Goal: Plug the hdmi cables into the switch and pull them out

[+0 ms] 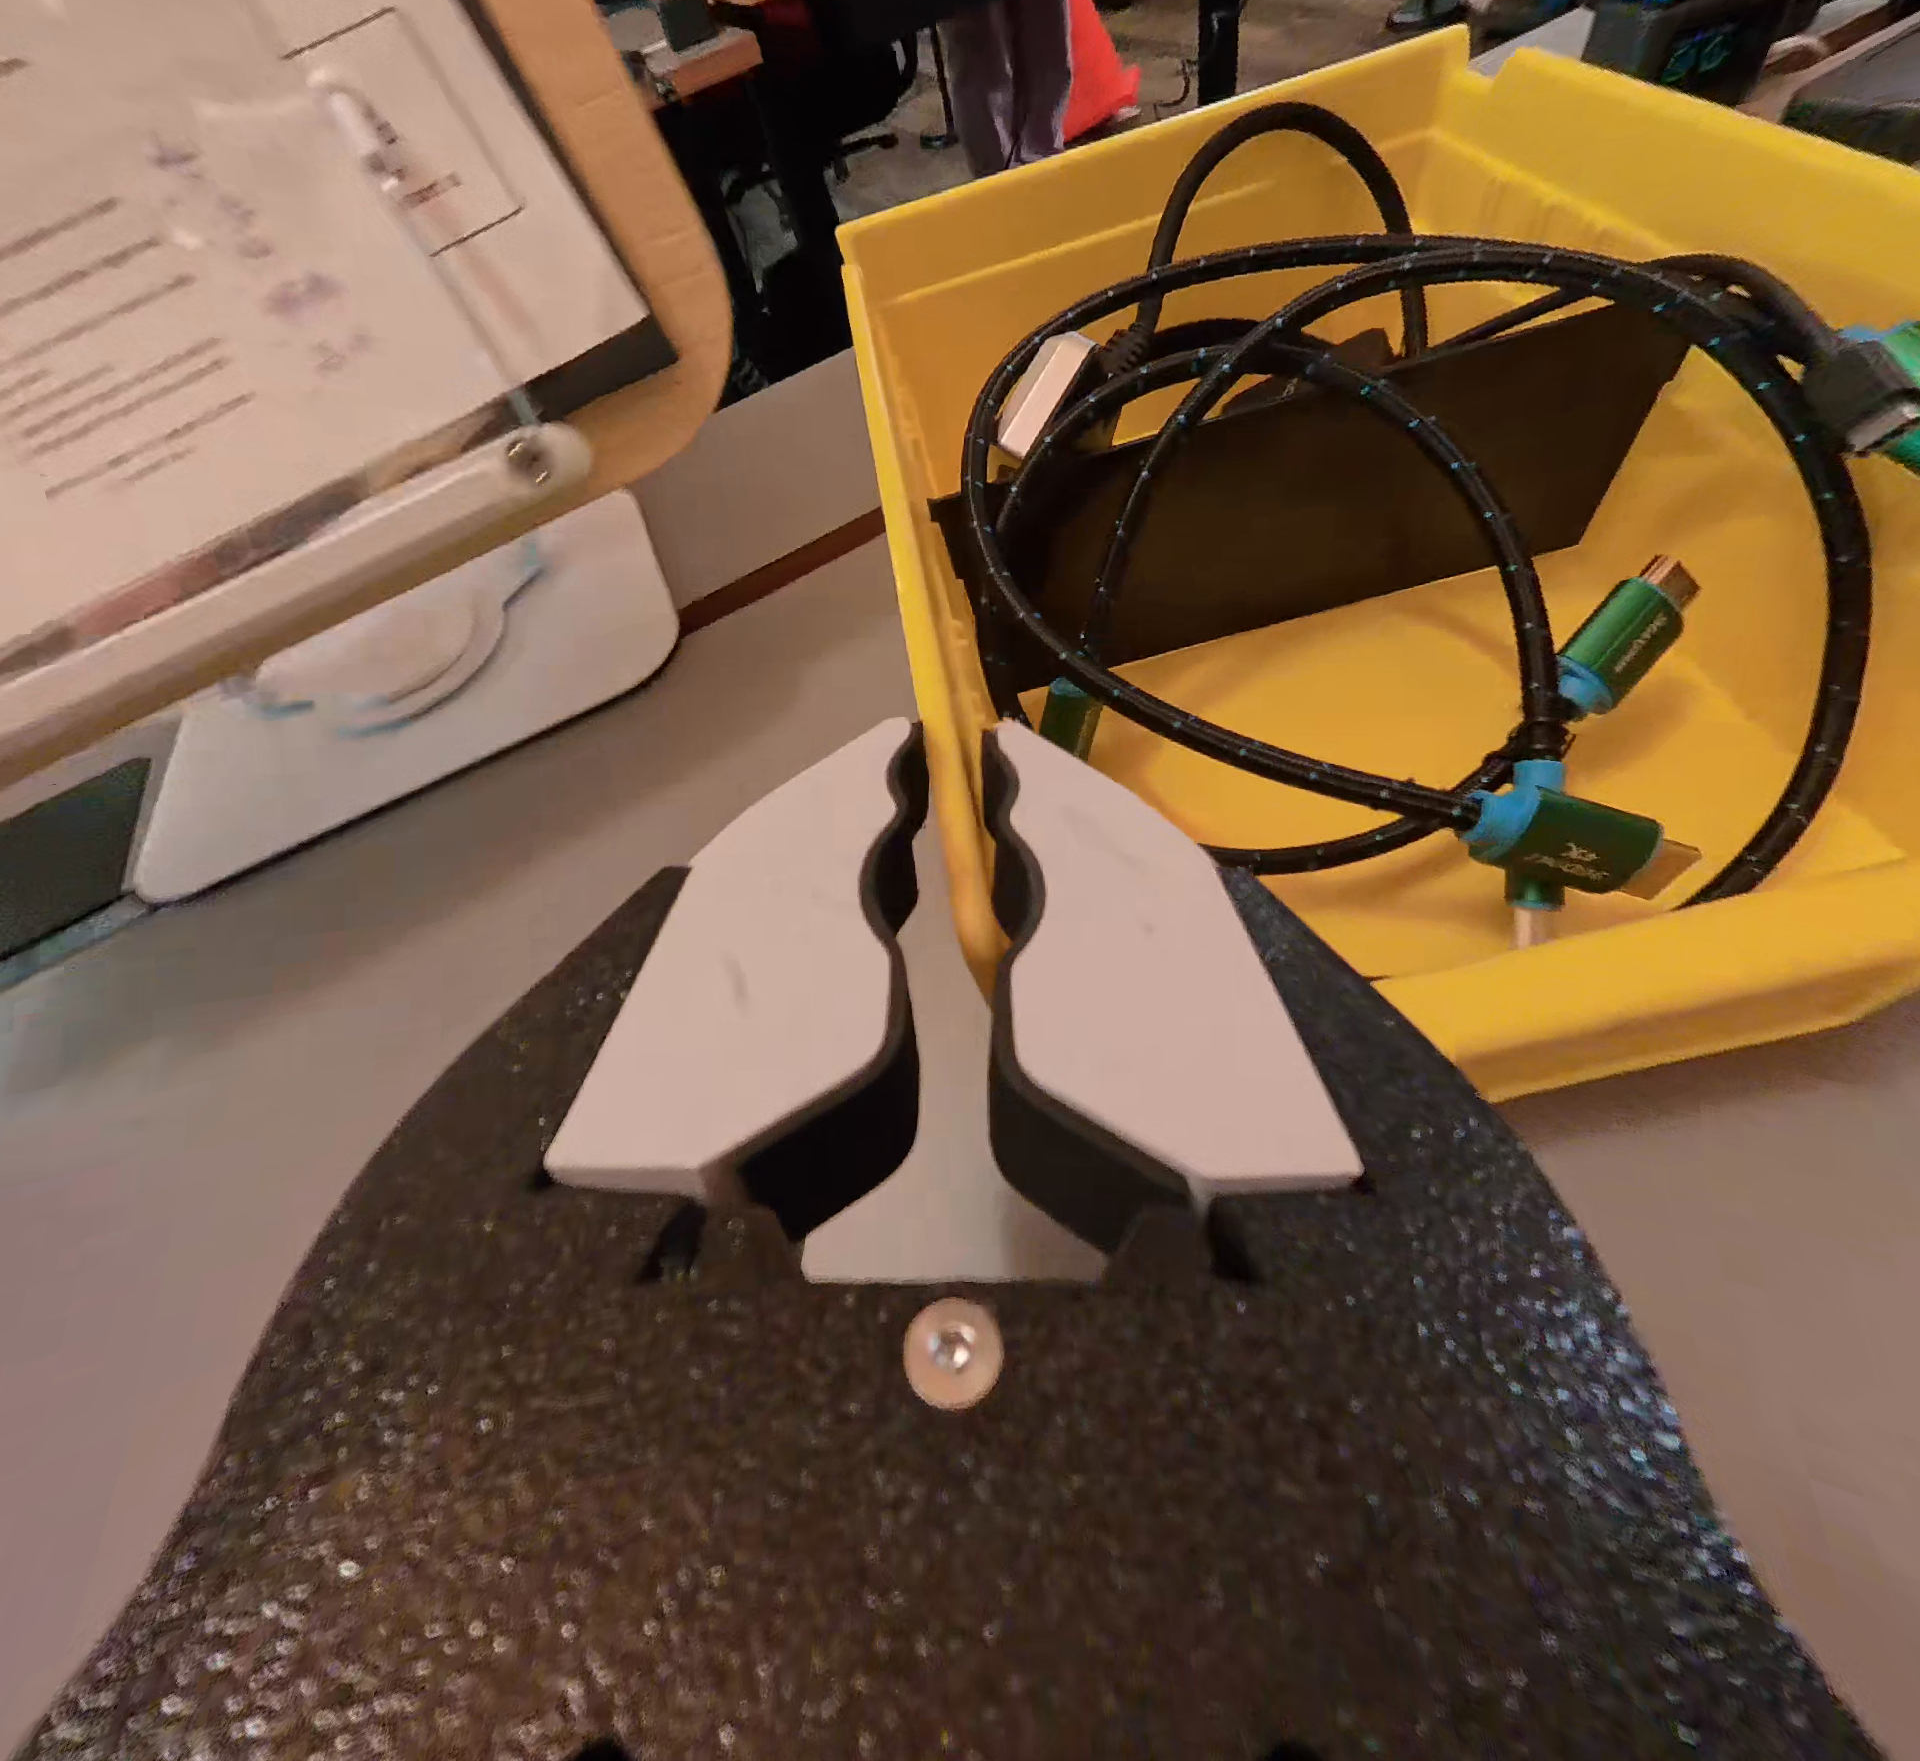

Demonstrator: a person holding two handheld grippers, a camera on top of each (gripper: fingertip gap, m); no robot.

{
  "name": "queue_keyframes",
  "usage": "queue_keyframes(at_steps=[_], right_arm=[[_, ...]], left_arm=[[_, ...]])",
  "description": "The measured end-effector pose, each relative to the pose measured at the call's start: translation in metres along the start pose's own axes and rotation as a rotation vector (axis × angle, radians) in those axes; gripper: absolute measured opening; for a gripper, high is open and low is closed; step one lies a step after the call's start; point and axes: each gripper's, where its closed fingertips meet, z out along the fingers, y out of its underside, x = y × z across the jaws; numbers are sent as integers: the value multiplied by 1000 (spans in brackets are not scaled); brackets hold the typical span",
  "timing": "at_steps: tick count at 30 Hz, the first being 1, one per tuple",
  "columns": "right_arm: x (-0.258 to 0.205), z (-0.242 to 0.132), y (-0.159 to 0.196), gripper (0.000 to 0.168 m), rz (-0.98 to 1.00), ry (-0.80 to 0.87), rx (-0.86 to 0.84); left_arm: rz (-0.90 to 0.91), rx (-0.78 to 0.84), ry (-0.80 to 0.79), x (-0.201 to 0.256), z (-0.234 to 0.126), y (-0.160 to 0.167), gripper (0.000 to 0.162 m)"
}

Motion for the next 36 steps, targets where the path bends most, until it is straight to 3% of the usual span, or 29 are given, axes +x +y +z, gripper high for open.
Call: queue_keyframes(at_steps=[4, 9, 14, 16, 18, 22, 23, 26, 28, 30, 33, 36], right_arm=[[-36, -3, -20, 64, -50, -94, 33], [-123, 5, -37, 65, -101, -306, 47], [-249, 25, -59, 78, -118, -590, 34], [-303, 49, -80, 95, -150, -672, 3], [-355, 84, -100, 110, -198, -735, -51], [-430, 195, -129, 113, -180, -670, -218], [-444, 224, -124, 115, -140, -651, -307], [-464, 293, -71, 98, 25, -538, -666], [-470, 317, -40, 94, 130, -453, -796], [-472, 337, -23, 67, 90, -399, -802], [-477, 352, -3, 71, 27, -339, -856], [-478, 361, 20, 62, -68, -296, -916]], left_arm=[[19, 47, -13, -36, -84, 38, 8], [57, 96, -93, -95, -196, 89, 9], [29, 92, -168, -139, -285, 130, 10], [14, 87, -199, -153, -308, 141, 9], [-10, 90, -214, -166, -322, 149, 9], [-95, 126, -212, -179, -335, 156, 7], [-110, 134, -212, -180, -336, 156, 7], [-107, 136, -212, -181, -336, 156, 7], [-104, 137, -220, -181, -337, 156, 7], [-118, 145, -227, -181, -339, 157, 7], [-223, 191, -227, -180, -340, 156, 6], [-216, 192, -225, -181, -340, 156, 6]])
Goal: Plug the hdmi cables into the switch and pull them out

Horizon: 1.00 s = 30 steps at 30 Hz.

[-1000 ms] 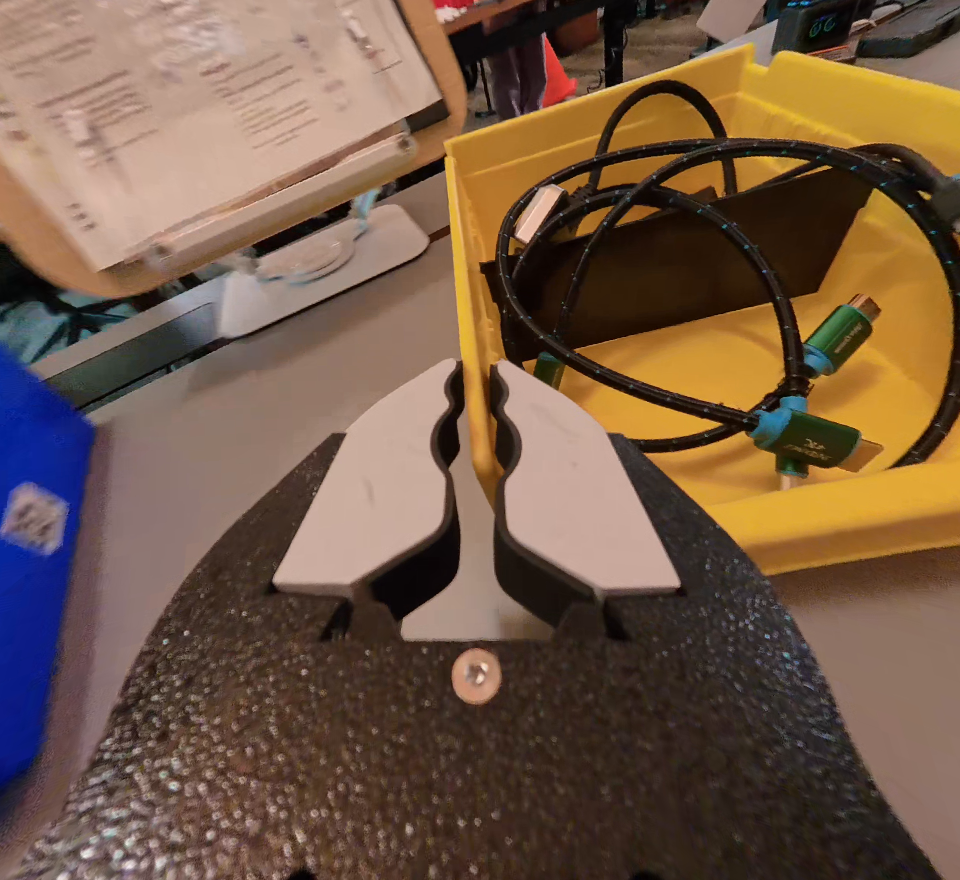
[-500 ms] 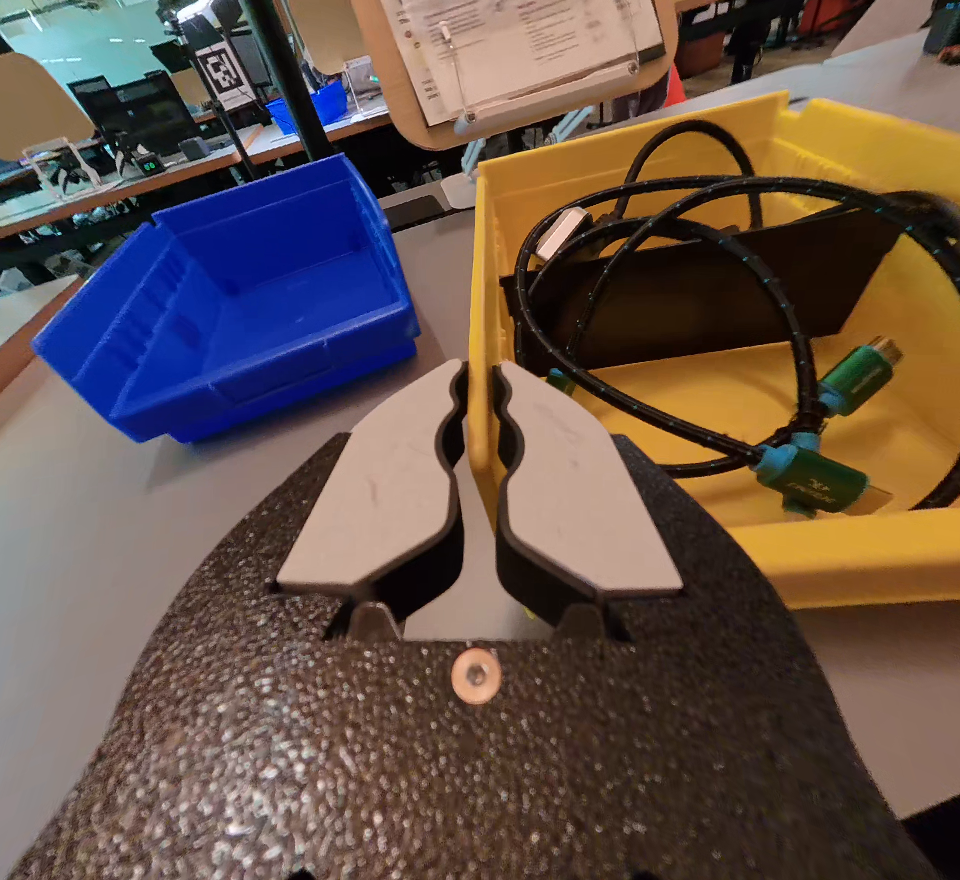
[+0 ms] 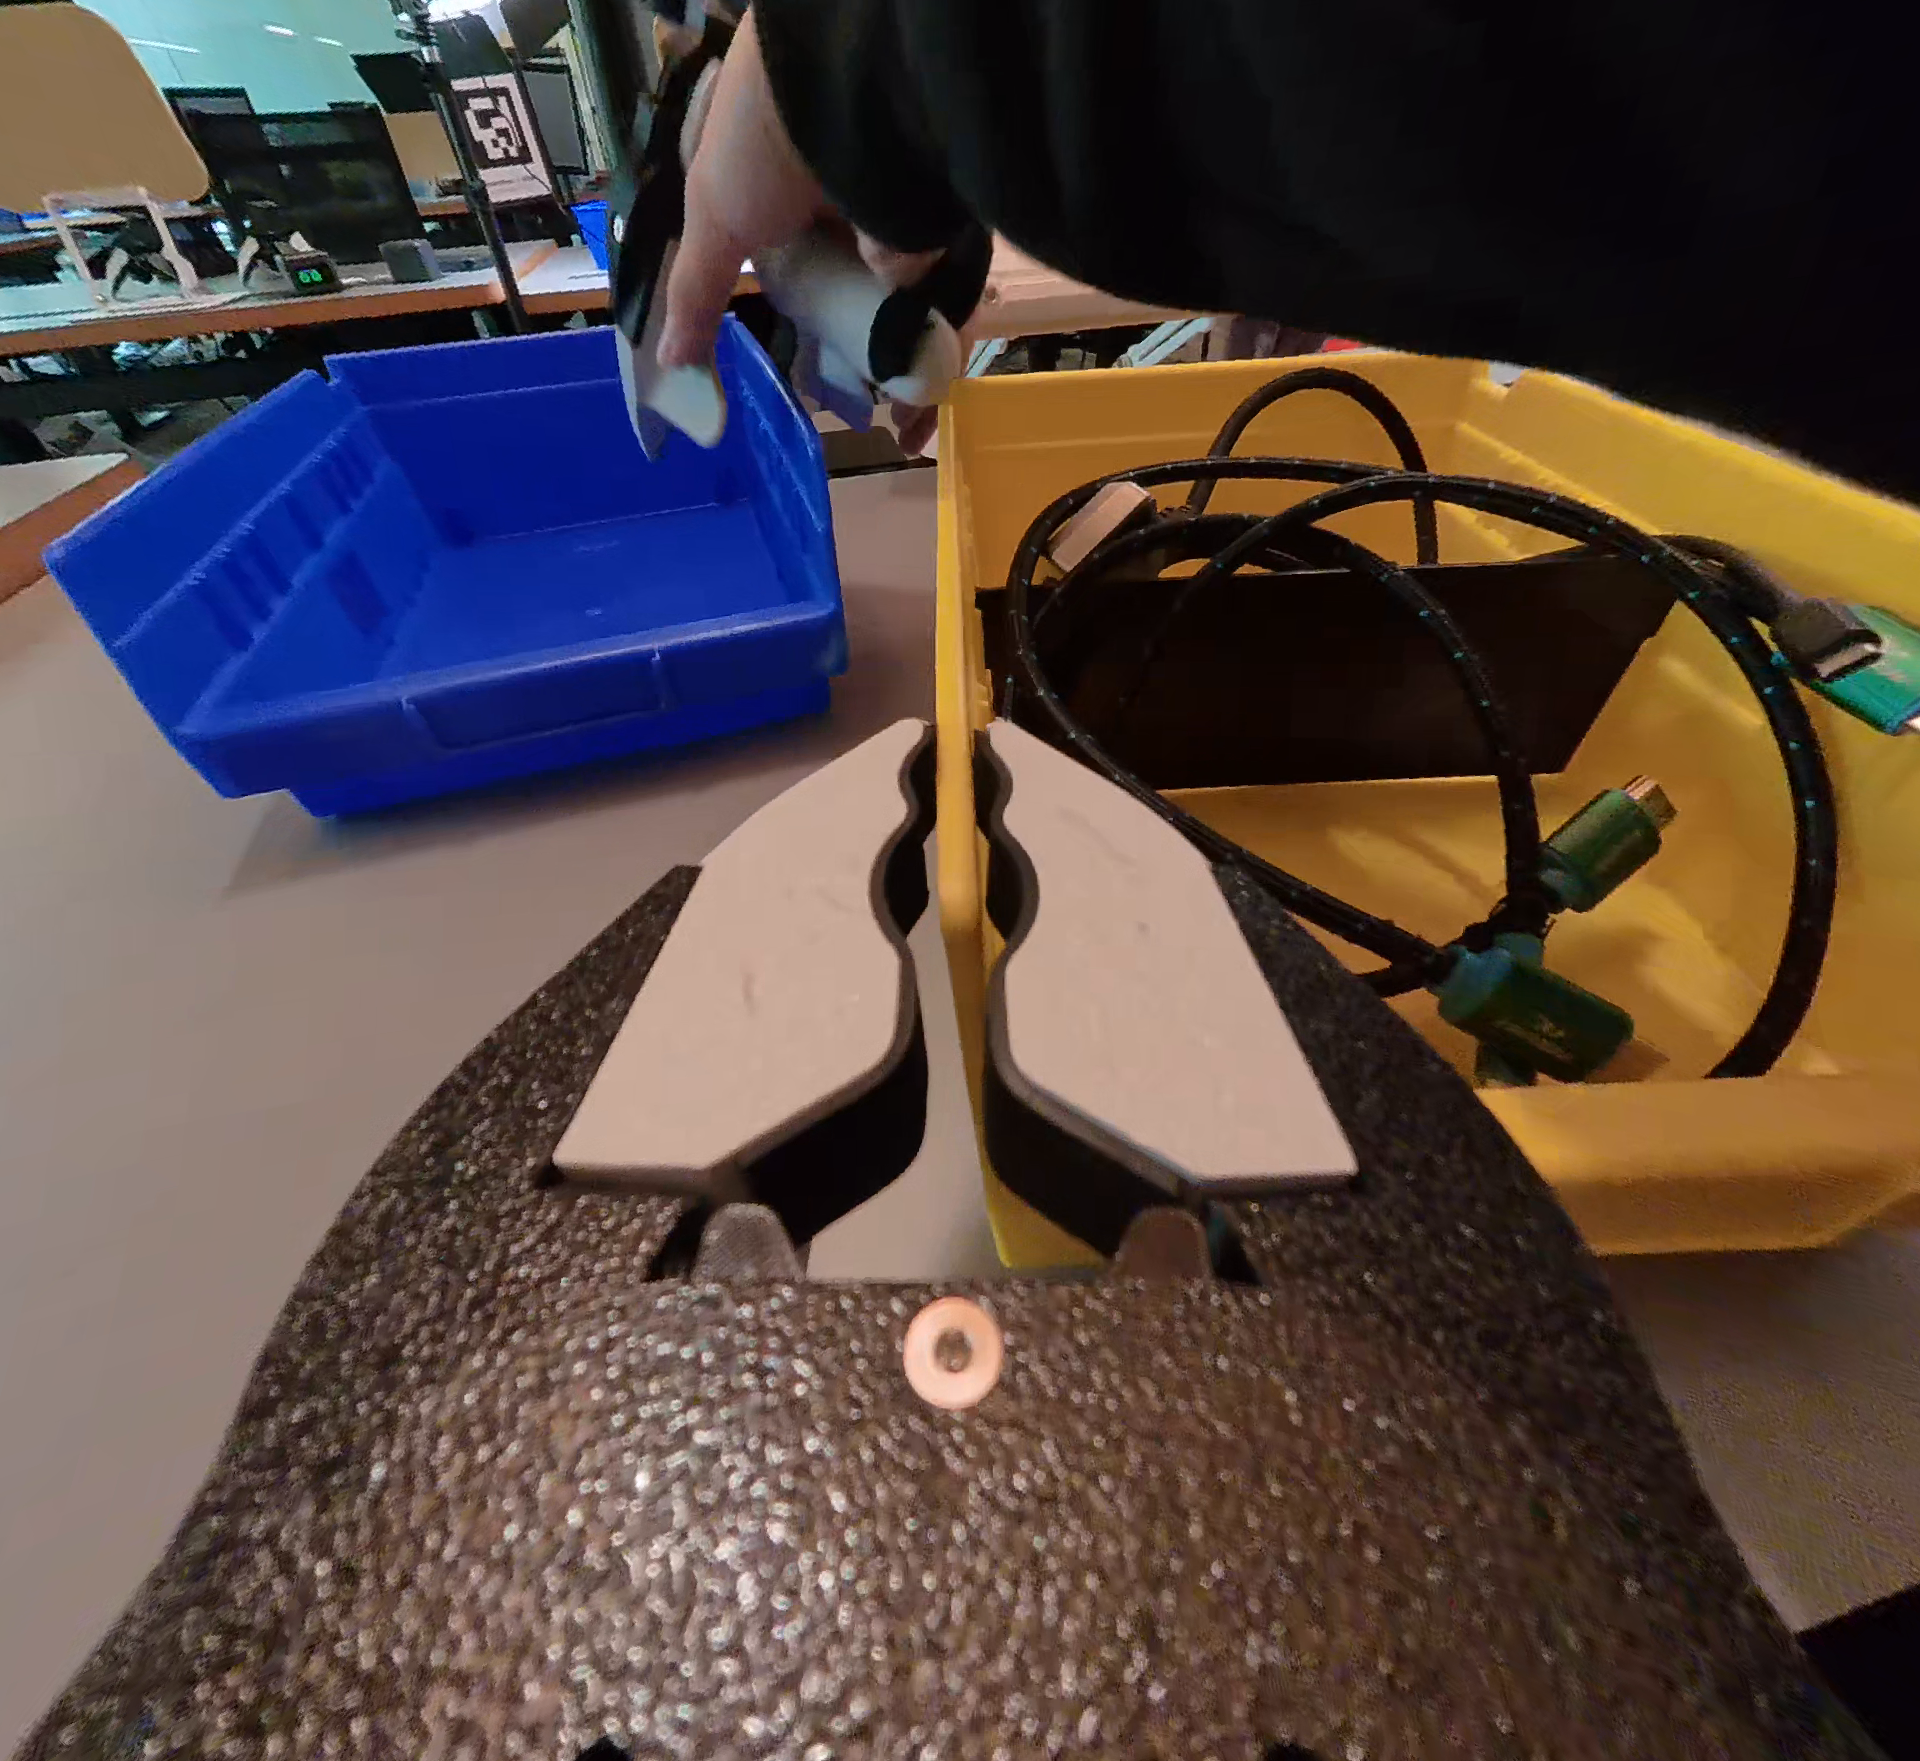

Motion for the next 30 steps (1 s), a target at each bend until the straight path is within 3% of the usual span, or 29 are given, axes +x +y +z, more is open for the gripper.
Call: queue_keyframes(at_steps=[1, 3, 5, 7, 11, 15, 20, 23, 25, 27, 30], right_arm=[[2, 7, 5, 62, -15, 15, -36], [5, 17, 8, 45, 25, 42, -74], [13, 20, 6, 16, 30, 98, -54], [10, 21, 4, 7, 61, 69, -34], [5, 2, -6, 6, -25, -10, -43], [27, -75, -54, 6, -104, -23, 70], [99, -233, -101, 6, -59, -200, 345], [165, -307, -74, 7, -82, -229, 404], [219, -334, -37, 6, -80, -203, 415], [279, -343, 13, 6, -79, -133, 382], [371, -326, 108, 6, -1, -24, 256]], left_arm=[[3, 0, -3, 0, 0, 0, 6], [6, 1, -9, 0, 0, 0, 6], [5, 0, -11, -1, 0, 0, 6], [8, 1, -15, -1, 0, 0, 6], [15, 2, -27, -2, 1, 0, 6], [86, 2, -57, -6, 0, -1, 7], [101, -21, -105, -30, -6, 2, 7], [91, -27, -153, -57, -9, 4, 8], [83, -33, -190, -81, -9, 5, 7], [54, -35, -225, -107, -7, 6, 8], [-15, -20, -243, -147, 3, 7, 7]])
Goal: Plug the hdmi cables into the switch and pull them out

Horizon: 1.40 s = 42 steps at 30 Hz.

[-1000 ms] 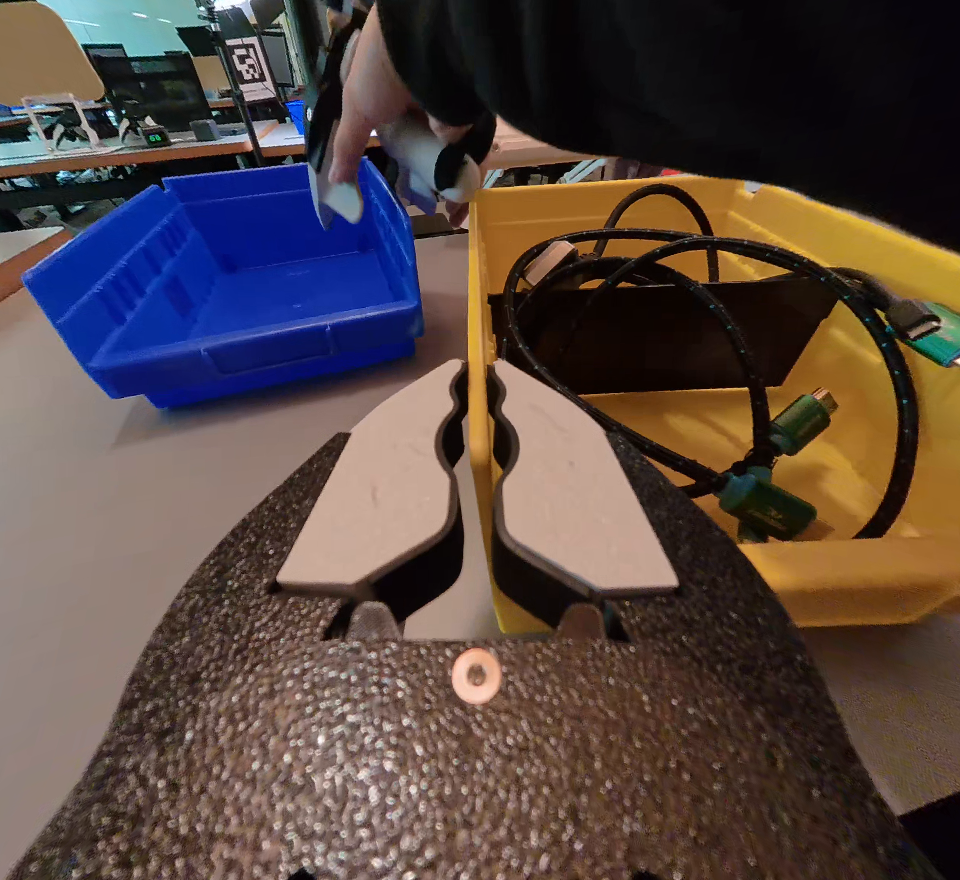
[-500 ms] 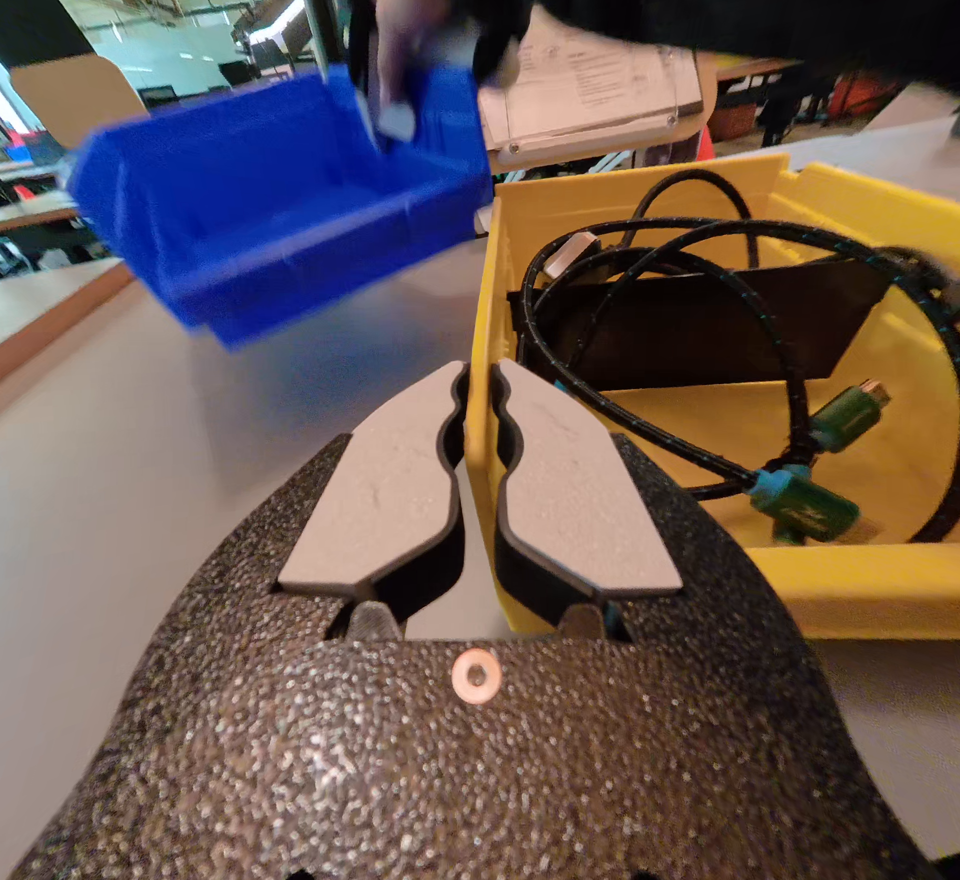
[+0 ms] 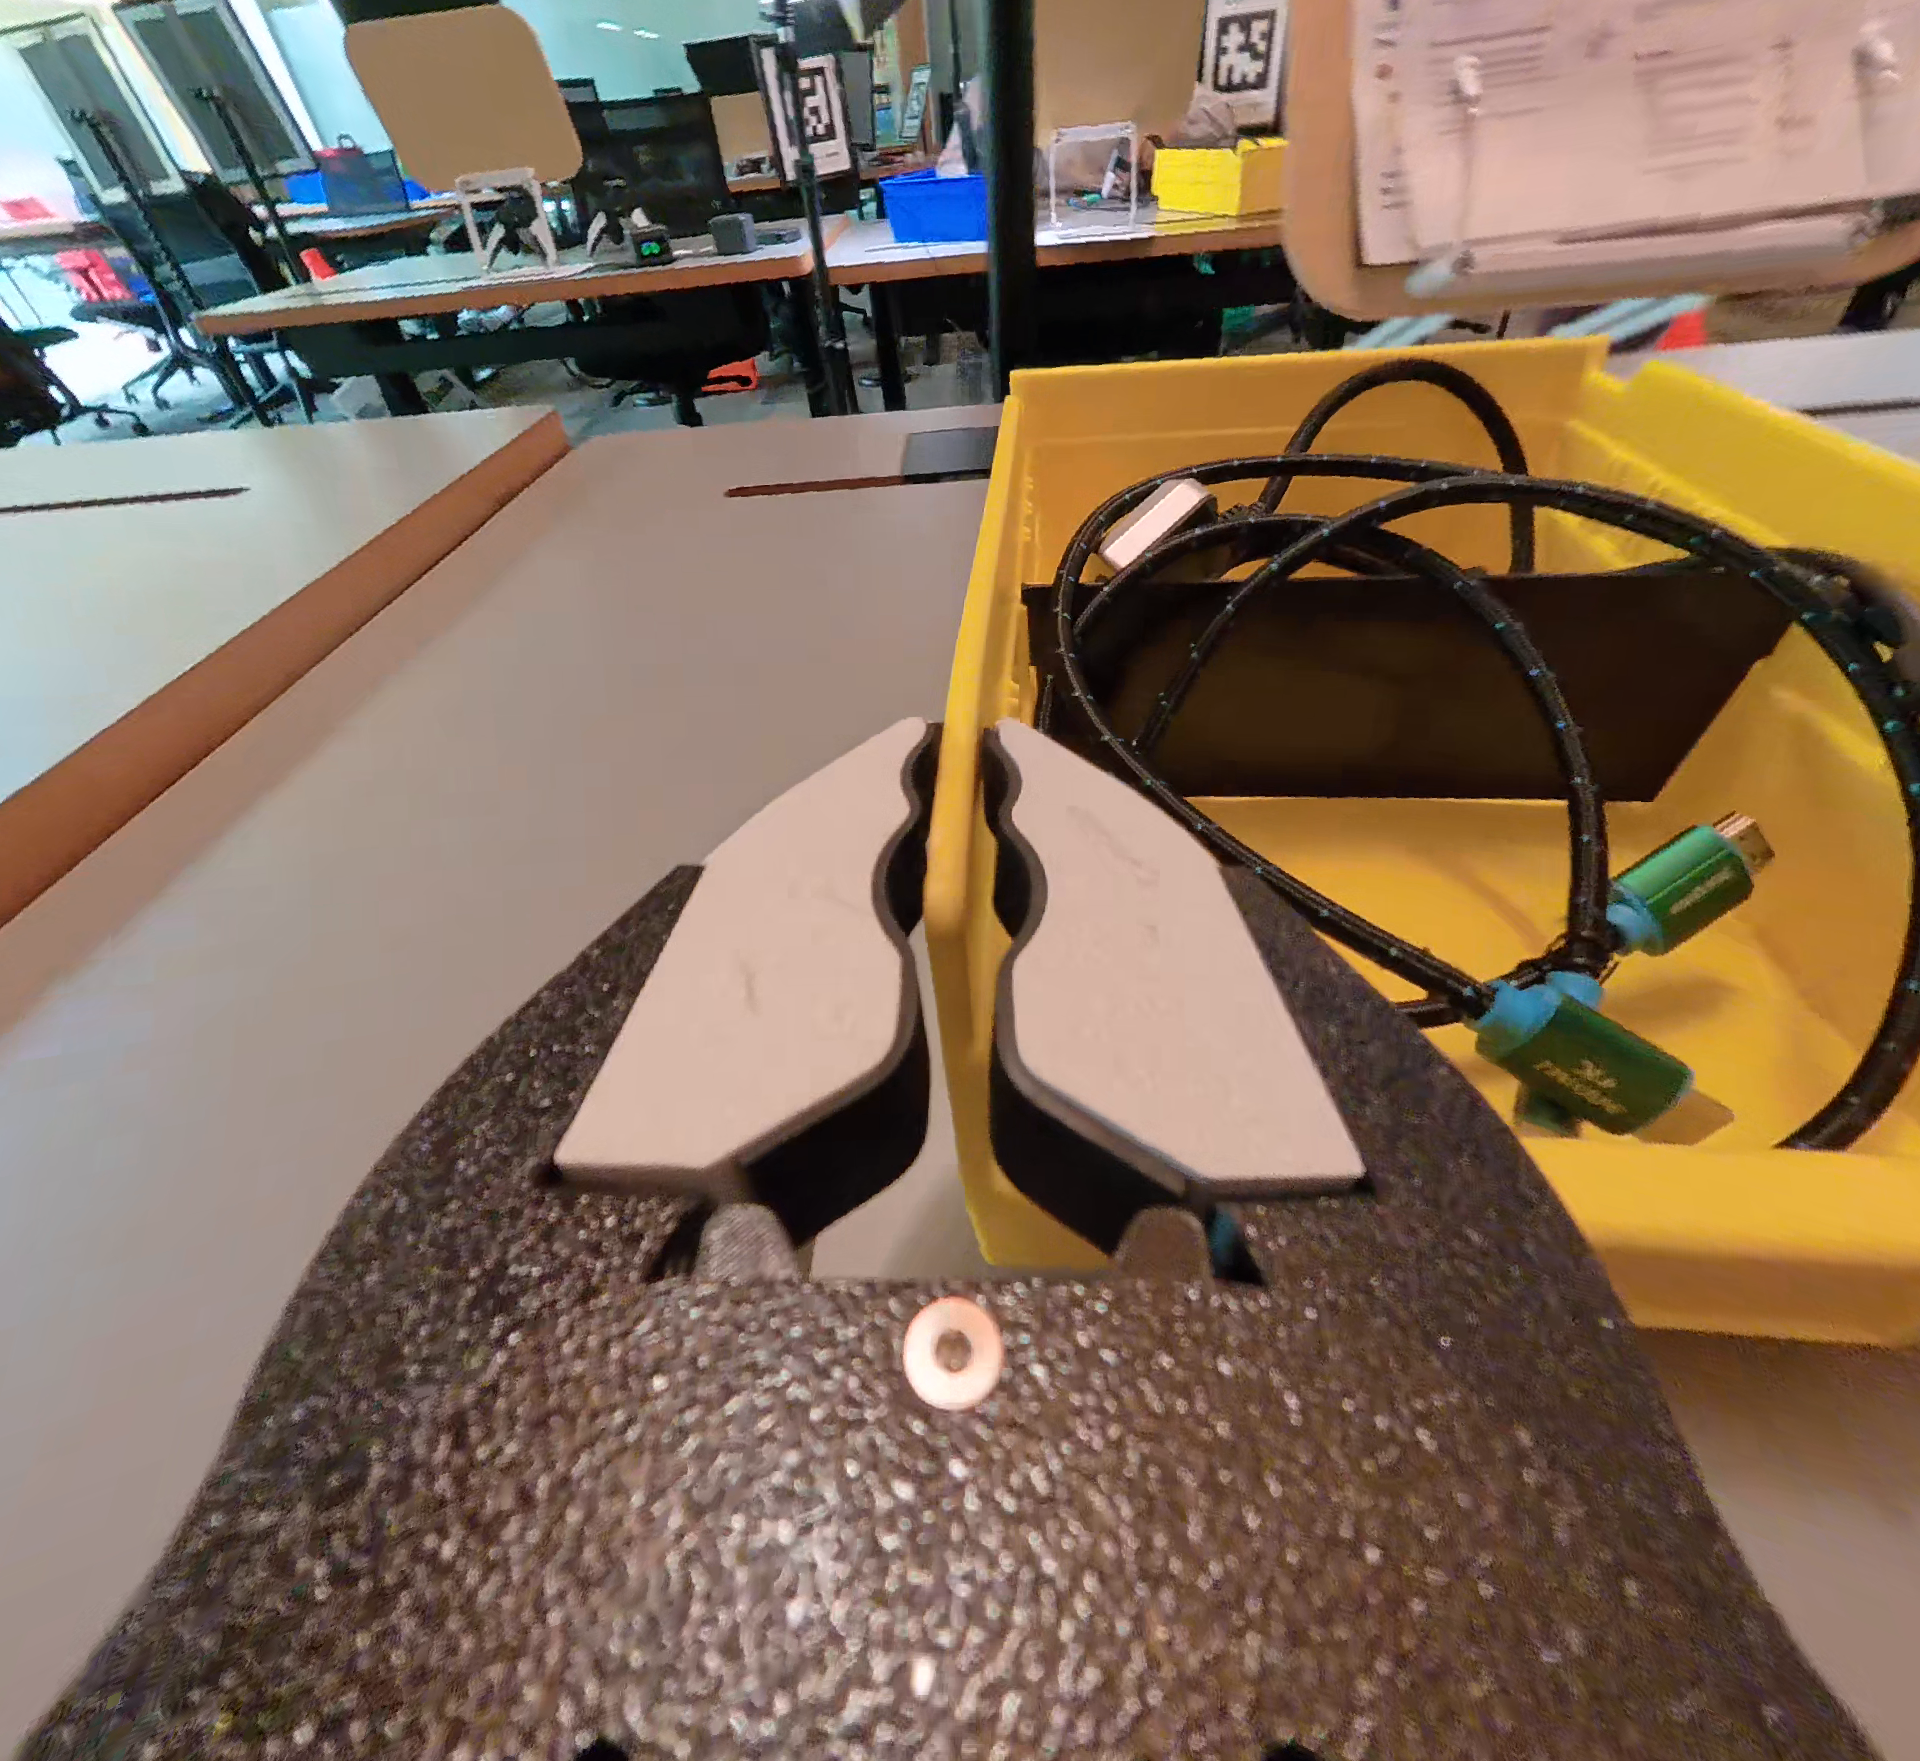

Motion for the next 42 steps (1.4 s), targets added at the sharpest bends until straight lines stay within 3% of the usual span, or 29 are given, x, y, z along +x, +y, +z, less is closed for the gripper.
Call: queue_keyframes(at_steps=[5, 9, 12, 16, 19, 23, 24, 26, 28, 31, 33, 35, 39, 42], right_arm=[[107, 20, 164, 6, 219, 68, -187], [141, 39, 230, 6, 320, 41, -231], [153, 47, 233, 7, 303, 17, -187], [176, 54, 221, 6, 190, 108, -196], [192, 60, 210, 7, 81, 212, -229], [192, 66, 203, 7, 71, 196, -211], [193, 64, 201, 11, 46, 223, -199], [204, 51, 193, 42, -14, 344, -159], [208, 26, 176, 74, -73, 464, -51], [178, -15, 153, 92, -100, 505, 152], [127, -26, 144, 95, -87, 369, 276], [61, -24, 149, 88, -122, 158, 323], [-48, -13, 177, 76, -218, -112, 350], [-101, -3, 197, 74, -217, -241, 368]], left_arm=[[-52, 3, 5, -49, 50, -2, 7], [-41, 3, -11, -71, 90, -6, 7], [-36, 2, -37, -81, 113, -8, 7], [-31, 0, -62, -87, 135, -10, 7], [-33, -1, -75, -89, 144, -11, 7], [-46, -7, -84, -89, 146, -11, 7], [-56, -26, -81, -89, 146, -11, 7], [-70, -116, -49, -87, 145, -8, 7], [-44, -177, -22, -86, 142, -19, 22], [79, -132, 131, -60, 141, -67, 29], [176, -121, 289, -28, 149, -98, 30], [322, -180, 467, 9, 162, -117, 35], [763, -412, 737, 64, 198, -119, 37], [986, -577, 882, 86, 228, -102, 40]])
